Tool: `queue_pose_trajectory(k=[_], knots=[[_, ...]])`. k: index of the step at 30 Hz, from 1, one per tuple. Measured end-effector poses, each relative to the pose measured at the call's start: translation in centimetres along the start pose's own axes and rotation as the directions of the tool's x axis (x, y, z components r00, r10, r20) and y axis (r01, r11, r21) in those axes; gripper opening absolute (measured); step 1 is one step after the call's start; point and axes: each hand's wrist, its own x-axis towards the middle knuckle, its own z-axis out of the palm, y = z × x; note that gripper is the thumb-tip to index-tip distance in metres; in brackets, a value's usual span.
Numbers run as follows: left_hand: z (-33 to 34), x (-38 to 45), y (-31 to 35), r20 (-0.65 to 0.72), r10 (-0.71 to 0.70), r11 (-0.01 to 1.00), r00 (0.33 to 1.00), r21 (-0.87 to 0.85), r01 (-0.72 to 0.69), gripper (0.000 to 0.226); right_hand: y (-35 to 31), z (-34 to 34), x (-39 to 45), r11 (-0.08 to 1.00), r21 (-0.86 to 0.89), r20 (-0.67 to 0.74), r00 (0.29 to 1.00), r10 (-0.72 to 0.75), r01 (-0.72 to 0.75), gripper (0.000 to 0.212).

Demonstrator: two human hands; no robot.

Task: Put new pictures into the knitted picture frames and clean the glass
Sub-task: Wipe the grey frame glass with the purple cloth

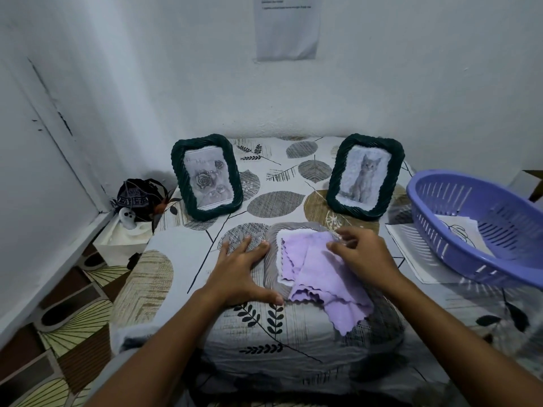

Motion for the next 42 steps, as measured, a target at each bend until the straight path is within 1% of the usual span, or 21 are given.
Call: queue_pose_trajectory(k=[3,4,6,9,12,15,17,18,19,21,23,25,26,28,29,31,34,36,39,40,42], knots=[[0.1,0.1,-0.3,-0.005,0.005,1.000,1.000,-0.005,-0.005,0.150,0.5,-0.4,0.5,0.980,-0.005,0.068,0.978,0.197,-0.197,0.040],[0.2,0.2,-0.5,-0.006,0.001,1.000,1.000,-0.006,-0.001,0.150,0.6,-0.4,0.6,0.968,0.029,0.102,0.964,0.244,-0.248,0.042],[0.3,0.3,-0.7,-0.003,0.003,1.000,1.000,-0.001,-0.003,0.148,0.4,-0.4,0.7,0.934,0.117,0.180,0.932,0.315,-0.338,0.040],[0.1,0.2,-0.4,0.004,0.018,1.000,1.000,0.015,-0.018,0.149,-0.3,-0.6,0.7,0.887,0.181,0.246,0.893,0.378,-0.425,0.033],[-0.1,0.0,-0.1,0.005,0.030,0.999,1.000,0.020,-0.030,0.150,-0.8,-0.7,0.9,0.834,0.297,0.286,0.876,0.388,-0.466,0.036],[-0.3,-0.2,0.0,0.019,0.041,0.999,0.999,0.030,-0.041,0.147,-1.3,-0.6,0.8,0.814,0.353,0.303,0.880,0.366,-0.461,0.035],[-0.3,-0.3,0.1,0.027,0.051,0.998,0.998,0.036,-0.052,0.146,-1.7,-0.6,0.6,0.794,0.411,0.318,0.887,0.335,-0.448,0.028],[-0.4,-0.3,0.2,0.029,0.052,0.998,0.998,0.028,-0.053,0.145,-1.9,-0.7,0.5,0.773,0.446,0.341,0.885,0.318,-0.450,0.019],[-0.5,-0.2,0.1,0.035,0.043,0.999,0.998,0.014,-0.043,0.144,-2.2,-0.7,0.4,0.746,0.485,0.366,0.880,0.302,-0.457,0.011],[-0.5,0.2,-0.4,0.066,0.021,1.000,0.998,-0.019,-0.020,0.139,-2.4,-0.8,0.3,0.667,0.563,0.413,0.865,0.284,-0.488,0.021],[-0.8,0.8,-1.1,0.084,0.011,0.985,0.996,-0.171,0.003,0.129,-2.6,-0.8,0.3,0.588,0.625,0.450,0.853,0.266,-0.513,0.023],[-1.3,1.1,-1.7,0.021,0.032,0.898,0.999,-0.439,-0.020,0.112,-3.0,-0.8,0.4,0.514,0.679,0.482,0.847,0.225,-0.523,0.027],[-1.6,1.1,-1.6,-0.053,0.022,0.838,0.998,-0.544,-0.047,0.096,-3.3,-0.8,0.5,0.484,0.702,0.492,0.847,0.201,-0.523,0.033],[-2.3,0.8,-1.1,-0.167,-0.069,0.705,0.984,-0.705,-0.070,0.062,-4.1,-0.4,0.7,0.425,0.745,0.500,0.852,0.155,-0.515,0.045],[-2.6,0.6,-0.6,-0.166,-0.127,0.618,0.978,-0.784,-0.053,0.047,-4.6,-0.1,0.8,0.393,0.764,0.505,0.853,0.132,-0.513,0.047],[-3.2,0.2,-0.1,-0.038,-0.223,0.402,0.974,-0.914,0.057,0.029,-5.9,0.7,0.9,0.333,0.793,0.515,0.853,0.081,-0.510,0.049],[-4.2,-0.8,-0.9,0.200,-0.231,0.096,0.952,-0.969,0.226,0.035,-8.4,2.8,1.1,0.270,0.816,0.532,0.847,-0.007,-0.511,0.051],[-5.1,-1.5,-1.8,0.230,-0.223,-0.037,0.947,-0.973,0.228,0.035,-10.0,4.5,1.2,0.253,0.821,0.542,0.838,-0.062,-0.513,0.052],[-6.8,-2.7,-3.9,0.181,-0.248,-0.129,0.952,-0.980,0.152,0.031,-12.1,7.7,1.7,0.241,0.815,0.563,0.818,-0.117,-0.527,0.059],[-7.5,-3.0,-4.5,0.172,-0.253,-0.139,0.952,-0.980,0.140,0.032,-12.6,8.7,2.0,0.242,0.811,0.569,0.814,-0.116,-0.532,0.060],[-8.5,-3.6,-6.2,0.146,-0.291,-0.101,0.946,-0.987,0.122,0.031,-13.5,10.8,2.5,0.244,0.800,0.583,0.806,-0.101,-0.548,0.057]])
